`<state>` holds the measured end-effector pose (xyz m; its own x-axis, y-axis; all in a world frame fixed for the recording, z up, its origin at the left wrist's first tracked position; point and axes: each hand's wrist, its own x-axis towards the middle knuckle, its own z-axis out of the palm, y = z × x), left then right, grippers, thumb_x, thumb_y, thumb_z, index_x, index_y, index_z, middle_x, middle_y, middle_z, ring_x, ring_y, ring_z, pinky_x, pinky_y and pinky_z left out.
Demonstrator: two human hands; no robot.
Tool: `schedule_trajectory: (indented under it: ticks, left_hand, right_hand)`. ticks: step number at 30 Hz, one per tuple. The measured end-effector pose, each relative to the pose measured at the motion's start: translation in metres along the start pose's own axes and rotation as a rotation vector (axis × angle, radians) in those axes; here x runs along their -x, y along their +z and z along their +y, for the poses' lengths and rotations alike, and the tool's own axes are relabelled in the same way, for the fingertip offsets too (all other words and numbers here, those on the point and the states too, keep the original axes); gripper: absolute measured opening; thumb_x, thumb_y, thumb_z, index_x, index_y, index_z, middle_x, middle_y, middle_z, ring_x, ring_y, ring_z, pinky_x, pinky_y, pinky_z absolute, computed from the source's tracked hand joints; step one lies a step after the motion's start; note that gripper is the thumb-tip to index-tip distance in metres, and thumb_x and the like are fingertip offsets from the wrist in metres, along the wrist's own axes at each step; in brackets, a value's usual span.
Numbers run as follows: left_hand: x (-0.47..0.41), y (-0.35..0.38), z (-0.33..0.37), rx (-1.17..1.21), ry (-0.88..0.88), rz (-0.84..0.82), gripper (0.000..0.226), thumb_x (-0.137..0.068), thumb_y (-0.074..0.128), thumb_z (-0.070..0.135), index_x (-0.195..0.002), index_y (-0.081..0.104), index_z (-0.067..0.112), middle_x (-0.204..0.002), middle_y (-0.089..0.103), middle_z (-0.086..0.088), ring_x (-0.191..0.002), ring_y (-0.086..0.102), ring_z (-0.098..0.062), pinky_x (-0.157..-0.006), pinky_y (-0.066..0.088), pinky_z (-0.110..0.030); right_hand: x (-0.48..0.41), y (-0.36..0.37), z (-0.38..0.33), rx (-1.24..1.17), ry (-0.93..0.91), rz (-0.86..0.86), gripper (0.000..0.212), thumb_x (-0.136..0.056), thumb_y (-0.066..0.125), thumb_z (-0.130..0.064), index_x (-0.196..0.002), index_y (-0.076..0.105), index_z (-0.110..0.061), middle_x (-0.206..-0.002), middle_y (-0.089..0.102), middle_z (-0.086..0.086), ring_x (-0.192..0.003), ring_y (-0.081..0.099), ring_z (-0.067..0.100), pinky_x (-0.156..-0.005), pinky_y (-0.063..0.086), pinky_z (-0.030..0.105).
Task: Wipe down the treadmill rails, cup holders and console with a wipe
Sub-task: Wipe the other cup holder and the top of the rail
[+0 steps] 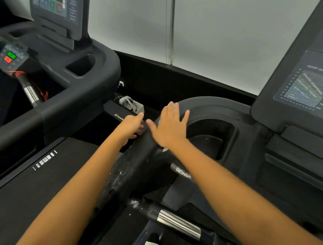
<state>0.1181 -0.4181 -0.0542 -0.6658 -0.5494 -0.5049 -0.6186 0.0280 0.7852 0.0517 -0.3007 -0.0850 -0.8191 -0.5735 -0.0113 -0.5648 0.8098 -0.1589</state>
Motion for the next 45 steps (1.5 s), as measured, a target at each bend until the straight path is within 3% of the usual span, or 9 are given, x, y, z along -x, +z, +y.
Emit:
schedule_trajectory:
  ticks: [6,15,18,21,23,26,30,38,45]
  left_hand:
    - [0.001,-0.003,0.010,0.009,0.095,0.051,0.041,-0.102,0.036,0.039,-0.119,0.060,0.010,-0.117,0.061,-0.005,-0.109,0.054,-0.019,-0.094,0.042,-0.038]
    - [0.004,0.005,-0.001,0.006,0.141,0.071,0.037,-0.100,0.039,0.040,-0.117,0.060,0.015,-0.112,0.060,0.000,-0.105,0.054,-0.015,-0.094,0.043,-0.035]
    - [0.003,0.010,-0.010,0.005,0.112,0.073,0.034,-0.100,0.039,0.039,-0.104,0.062,0.013,-0.112,0.064,-0.006,-0.104,0.058,-0.021,-0.097,0.044,-0.040]
    - [0.002,0.019,-0.006,-0.001,0.108,0.052,0.038,-0.099,0.039,0.037,-0.114,0.063,0.011,-0.111,0.063,-0.005,-0.103,0.058,-0.019,-0.093,0.044,-0.036]
    - [0.002,0.027,0.003,-0.005,0.130,0.037,0.036,-0.098,0.040,0.036,-0.111,0.063,0.011,-0.107,0.062,-0.004,-0.100,0.057,-0.019,-0.083,0.043,-0.033]
    - [0.000,0.040,0.015,-0.077,0.154,0.054,0.031,-0.091,0.041,0.039,-0.088,0.061,0.015,-0.092,0.061,-0.009,-0.086,0.058,-0.024,-0.072,0.042,-0.035]
    - [-0.002,0.053,0.019,-0.168,0.252,0.089,0.033,-0.095,0.038,0.036,-0.088,0.058,0.010,-0.085,0.055,-0.008,-0.078,0.050,-0.021,-0.063,0.036,-0.034]
    - [-0.009,0.086,0.031,-0.572,0.418,0.139,0.049,-0.096,0.040,0.043,-0.133,0.045,0.011,-0.129,0.053,-0.010,-0.116,0.050,-0.033,-0.093,0.041,-0.045]
    - [-0.013,0.100,0.028,-0.707,0.411,0.209,0.064,-0.098,0.037,0.044,-0.152,0.020,0.016,-0.152,0.031,-0.015,-0.136,0.032,-0.037,-0.107,0.026,-0.054]
  right_hand:
    - [0.098,0.011,-0.049,-0.026,-0.460,-0.061,0.075,-0.097,0.017,-0.061,-0.151,0.024,-0.008,-0.158,0.021,0.008,-0.149,0.005,0.021,-0.117,-0.002,0.057]
    - [-0.006,-0.001,0.018,-0.025,0.000,0.018,0.078,-0.098,0.021,-0.058,-0.154,0.004,-0.006,-0.162,0.000,0.013,-0.149,-0.004,0.026,-0.118,0.000,0.054]
    - [0.053,0.013,-0.029,-0.075,-0.117,0.103,0.079,-0.099,0.025,-0.053,-0.152,-0.001,-0.001,-0.160,-0.006,0.017,-0.149,-0.008,0.028,-0.120,0.002,0.048]
    - [0.090,0.021,-0.024,-0.152,-0.387,0.162,0.061,-0.101,0.041,-0.029,-0.151,0.020,-0.001,-0.158,0.019,0.017,-0.146,0.023,0.026,-0.115,0.031,0.042]
    - [0.086,0.012,0.000,-0.154,-0.444,0.243,0.043,-0.092,0.056,-0.014,-0.134,0.054,-0.007,-0.135,0.057,0.015,-0.115,0.060,0.030,-0.080,0.056,0.039]
    - [0.066,-0.030,0.044,-0.398,-0.224,0.336,0.018,-0.090,0.050,-0.006,-0.088,0.067,-0.005,-0.080,0.068,0.014,-0.072,0.064,0.034,-0.066,0.053,0.040]
    - [0.047,-0.084,0.106,-0.805,0.191,0.701,0.023,-0.095,0.049,-0.007,-0.088,0.070,-0.004,-0.081,0.068,0.003,-0.074,0.059,0.013,-0.067,0.042,0.009]
    - [0.047,-0.035,0.111,0.138,0.229,-0.211,0.028,-0.089,0.060,-0.028,-0.112,0.061,-0.013,-0.120,0.058,0.013,-0.122,0.044,0.035,-0.112,0.021,0.049]
    - [0.020,-0.027,0.099,0.155,0.229,-0.419,0.027,-0.089,0.056,-0.001,-0.115,0.061,-0.004,-0.116,0.060,0.014,-0.107,0.059,0.031,-0.078,0.048,0.036]
